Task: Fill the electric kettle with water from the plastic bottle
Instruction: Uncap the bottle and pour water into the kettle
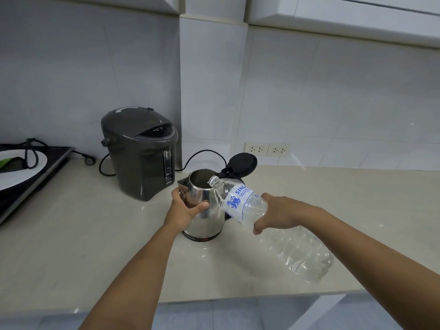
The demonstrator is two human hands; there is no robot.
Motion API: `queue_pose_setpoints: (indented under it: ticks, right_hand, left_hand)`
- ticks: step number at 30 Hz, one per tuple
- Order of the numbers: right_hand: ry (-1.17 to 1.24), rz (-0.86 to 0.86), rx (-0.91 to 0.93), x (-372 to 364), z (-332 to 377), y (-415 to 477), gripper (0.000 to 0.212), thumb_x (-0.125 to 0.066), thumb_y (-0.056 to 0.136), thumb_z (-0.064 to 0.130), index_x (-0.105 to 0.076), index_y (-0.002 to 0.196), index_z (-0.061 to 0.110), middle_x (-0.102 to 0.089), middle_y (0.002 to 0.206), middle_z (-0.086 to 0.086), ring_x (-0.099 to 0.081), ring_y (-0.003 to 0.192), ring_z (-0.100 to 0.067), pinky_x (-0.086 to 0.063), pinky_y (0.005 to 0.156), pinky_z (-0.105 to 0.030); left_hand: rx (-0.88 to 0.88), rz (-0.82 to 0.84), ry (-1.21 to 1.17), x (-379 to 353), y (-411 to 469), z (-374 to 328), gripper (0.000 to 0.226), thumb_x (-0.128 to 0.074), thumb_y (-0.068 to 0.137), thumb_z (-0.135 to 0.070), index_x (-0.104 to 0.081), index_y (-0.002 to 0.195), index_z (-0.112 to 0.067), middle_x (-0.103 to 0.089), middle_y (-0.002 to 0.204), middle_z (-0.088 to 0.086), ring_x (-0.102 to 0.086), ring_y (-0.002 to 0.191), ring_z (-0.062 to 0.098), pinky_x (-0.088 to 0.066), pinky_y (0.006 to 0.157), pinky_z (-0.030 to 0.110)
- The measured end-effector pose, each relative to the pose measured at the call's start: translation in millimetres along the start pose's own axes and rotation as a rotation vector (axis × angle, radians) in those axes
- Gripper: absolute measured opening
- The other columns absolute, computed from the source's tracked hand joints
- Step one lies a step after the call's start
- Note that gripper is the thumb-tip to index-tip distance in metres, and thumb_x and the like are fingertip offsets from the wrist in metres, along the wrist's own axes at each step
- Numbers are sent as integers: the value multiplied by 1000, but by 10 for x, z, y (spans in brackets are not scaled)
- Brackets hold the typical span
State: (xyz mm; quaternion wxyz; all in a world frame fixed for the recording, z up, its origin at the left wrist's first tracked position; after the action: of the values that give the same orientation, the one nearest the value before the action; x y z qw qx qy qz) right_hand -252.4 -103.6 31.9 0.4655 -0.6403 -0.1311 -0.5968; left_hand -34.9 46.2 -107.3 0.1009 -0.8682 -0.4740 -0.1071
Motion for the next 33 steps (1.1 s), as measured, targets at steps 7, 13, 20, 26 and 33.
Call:
queue_pose_setpoints:
  ticks: [7, 13, 20, 26, 33]
  right_hand:
    - [5, 4, 1, -6, 8, 19, 84, -75, 67, 56, -35, 134, 26, -53, 89, 11, -58, 98, -22, -49, 82, -35]
    - [-9, 3, 2, -24, 5, 6, 86, -74, 67, 57, -34, 136, 26, -56, 101, 6, -58, 99, -23, -50, 86, -37]
    - [-13, 3, 1, -15, 6, 10, 84, -75, 67, 57, -35, 135, 27, -56, 100, 6, -58, 99, -23, -49, 85, -36]
    - [-16, 10, 4, 2, 9, 15, 86, -75, 67, 57, -34, 136, 27, -53, 93, 9, -58, 98, -22, -49, 82, -35]
    - [-42, 20, 4, 53, 21, 25, 86, -76, 64, 58, -36, 133, 26, -53, 91, 9, -62, 98, -23, -52, 88, -38]
  left_hand:
    - [-6, 0, -12, -9, 11, 9, 99, -84, 71, -40, -19, 144, -20, -43, 147, 8, -46, 133, 26, -40, 104, 36]
    - [-8, 2, -6, 4, 14, 19, 102, -85, 70, -43, -19, 143, -20, -45, 145, 7, -48, 131, 25, -42, 106, 39]
    - [-11, -2, 1, 8, 3, 20, 101, -85, 70, -43, -19, 143, -19, -46, 143, 7, -49, 128, 24, -42, 105, 38]
    - [-12, 6, -6, 2, -3, 11, 99, -84, 71, -42, -19, 144, -22, -44, 146, 7, -48, 130, 26, -42, 104, 38]
    - [-11, 3, -3, 4, -14, 6, 100, -85, 70, -42, -20, 143, -21, -46, 144, 7, -50, 127, 24, -42, 102, 35]
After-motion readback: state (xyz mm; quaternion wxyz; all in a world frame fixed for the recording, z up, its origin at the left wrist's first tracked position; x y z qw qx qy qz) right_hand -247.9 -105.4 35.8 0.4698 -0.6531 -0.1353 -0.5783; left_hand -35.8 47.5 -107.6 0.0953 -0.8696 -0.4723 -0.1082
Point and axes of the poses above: each hand's wrist, its own y-axis towards the middle knuckle, its own x-axis out of the back of the hand, z = x × y, the point moved 4 cm from there along y, towards the middle knuckle
